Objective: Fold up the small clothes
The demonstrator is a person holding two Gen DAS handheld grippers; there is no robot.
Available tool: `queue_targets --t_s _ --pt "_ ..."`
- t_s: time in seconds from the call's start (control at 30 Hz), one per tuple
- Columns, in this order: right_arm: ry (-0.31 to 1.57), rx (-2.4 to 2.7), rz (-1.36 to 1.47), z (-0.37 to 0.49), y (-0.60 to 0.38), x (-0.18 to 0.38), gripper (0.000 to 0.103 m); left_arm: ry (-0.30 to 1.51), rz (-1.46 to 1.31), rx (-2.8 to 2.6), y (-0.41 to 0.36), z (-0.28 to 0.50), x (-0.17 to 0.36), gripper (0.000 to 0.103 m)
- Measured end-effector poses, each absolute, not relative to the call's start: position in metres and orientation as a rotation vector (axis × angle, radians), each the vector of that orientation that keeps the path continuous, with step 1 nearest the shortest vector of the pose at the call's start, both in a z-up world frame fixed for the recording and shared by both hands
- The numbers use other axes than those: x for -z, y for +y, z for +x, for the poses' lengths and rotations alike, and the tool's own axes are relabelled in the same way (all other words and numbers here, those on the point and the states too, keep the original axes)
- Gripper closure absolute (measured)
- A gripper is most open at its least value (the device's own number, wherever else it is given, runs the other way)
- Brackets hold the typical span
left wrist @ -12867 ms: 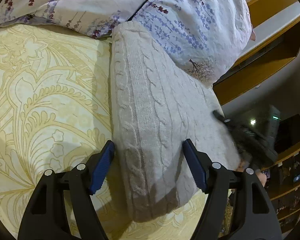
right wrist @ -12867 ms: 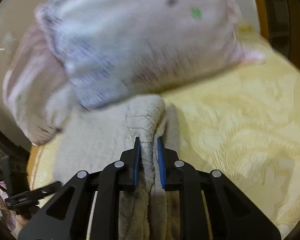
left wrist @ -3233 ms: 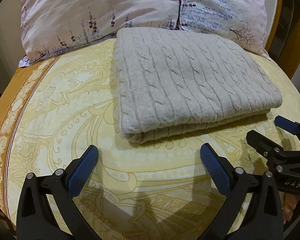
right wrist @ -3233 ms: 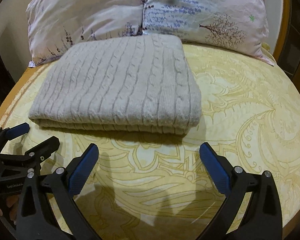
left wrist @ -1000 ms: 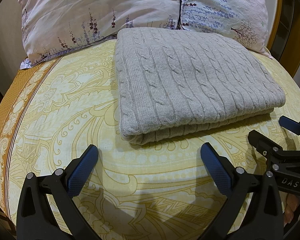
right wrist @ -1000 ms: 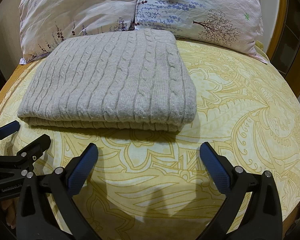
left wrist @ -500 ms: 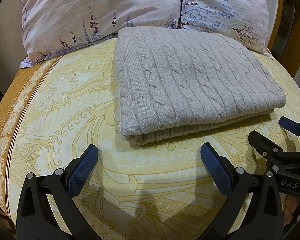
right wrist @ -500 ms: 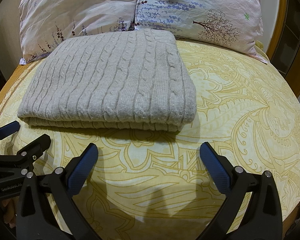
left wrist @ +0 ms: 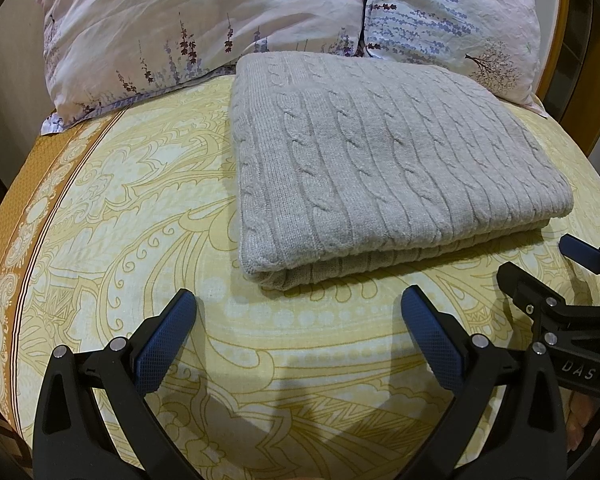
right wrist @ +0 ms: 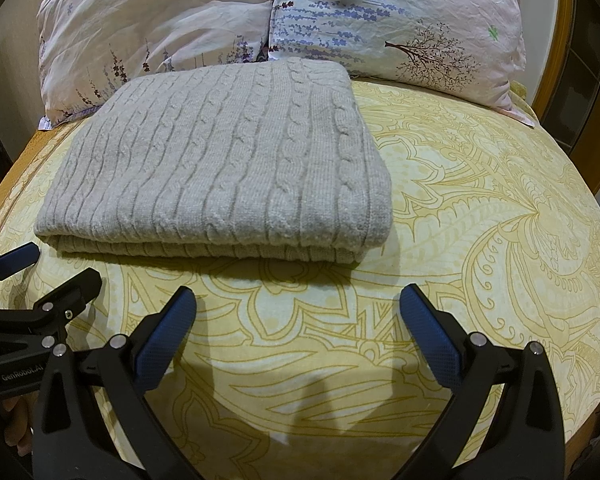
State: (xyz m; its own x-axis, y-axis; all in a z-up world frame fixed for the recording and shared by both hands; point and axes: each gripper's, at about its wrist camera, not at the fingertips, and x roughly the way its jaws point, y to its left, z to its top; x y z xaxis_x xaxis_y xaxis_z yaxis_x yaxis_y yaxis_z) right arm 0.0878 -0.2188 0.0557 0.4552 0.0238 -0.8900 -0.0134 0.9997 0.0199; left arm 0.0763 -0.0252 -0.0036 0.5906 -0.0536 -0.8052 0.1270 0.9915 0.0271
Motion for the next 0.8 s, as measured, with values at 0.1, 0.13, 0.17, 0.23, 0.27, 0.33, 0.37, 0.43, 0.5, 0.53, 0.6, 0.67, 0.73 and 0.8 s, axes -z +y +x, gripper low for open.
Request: queue_targets --t_s 0.1,0.13,0.17,0.23,0.27,0.33,0.37,0.43,0.5,0.53,0.6,0.67,0.73,0.8 --pt "1.098 -0.023 0.011 0.0878 -0.2189 -0.0557 0.002 0.934 0.085 0.106 -0.0253 0.0767 0.0033 0.001" --pt "1.098 -0.023 0.010 0.0878 -0.2189 -0.0558 0.002 0.935 0.085 0.106 -0.0254 0.0767 0.0033 0.001" --pt "1.098 -0.023 0.011 0.0878 -0.2189 -0.0558 0.002 0.936 0.084 0.105 -0.0248 0.0767 0.0035 0.001" --pt "1.098 -0.023 0.011 0.0879 -0.2189 -0.0559 0.002 0.938 0.084 0.104 -0.0239 0.0765 0.0038 0.001" --pt "1.098 -0.023 0.011 0.0879 -0.2189 -0.0560 0.002 0.939 0.084 0.104 -0.0236 0.0775 0.0038 0.001" --pt "1.098 -0.024 0.011 0.0880 -0.2190 -0.0561 0.002 0.943 0.084 0.104 -0.0236 0.0780 0.0037 0.001" --pt "1.098 -0.024 0.011 0.0880 -0.2189 -0.0561 0.002 0.944 0.084 0.104 -0.0237 0.0781 0.0037 0.001" --pt "1.098 -0.024 0.010 0.0881 -0.2190 -0.0563 0.002 0.945 0.086 0.105 -0.0234 0.0781 0.0038 0.001" --pt "1.098 -0.024 0.011 0.0880 -0.2189 -0.0563 0.002 0.944 0.085 0.105 -0.0229 0.0775 0.0039 0.001" --pt "1.098 -0.024 0.011 0.0880 -0.2190 -0.0562 0.002 0.944 0.085 0.106 -0.0232 0.0782 0.0039 0.001" --pt "1.098 -0.024 0.011 0.0879 -0.2190 -0.0562 0.002 0.944 0.086 0.107 -0.0232 0.0788 0.0040 0.001" --pt "1.098 -0.024 0.011 0.0879 -0.2191 -0.0562 0.002 0.943 0.085 0.105 -0.0235 0.0784 0.0038 0.001" --pt "1.098 -0.024 0.010 0.0879 -0.2193 -0.0561 0.002 0.943 0.085 0.104 -0.0231 0.0776 0.0037 0.001" --pt "1.098 -0.024 0.010 0.0878 -0.2193 -0.0561 0.002 0.943 0.086 0.105 -0.0230 0.0778 0.0037 0.001"
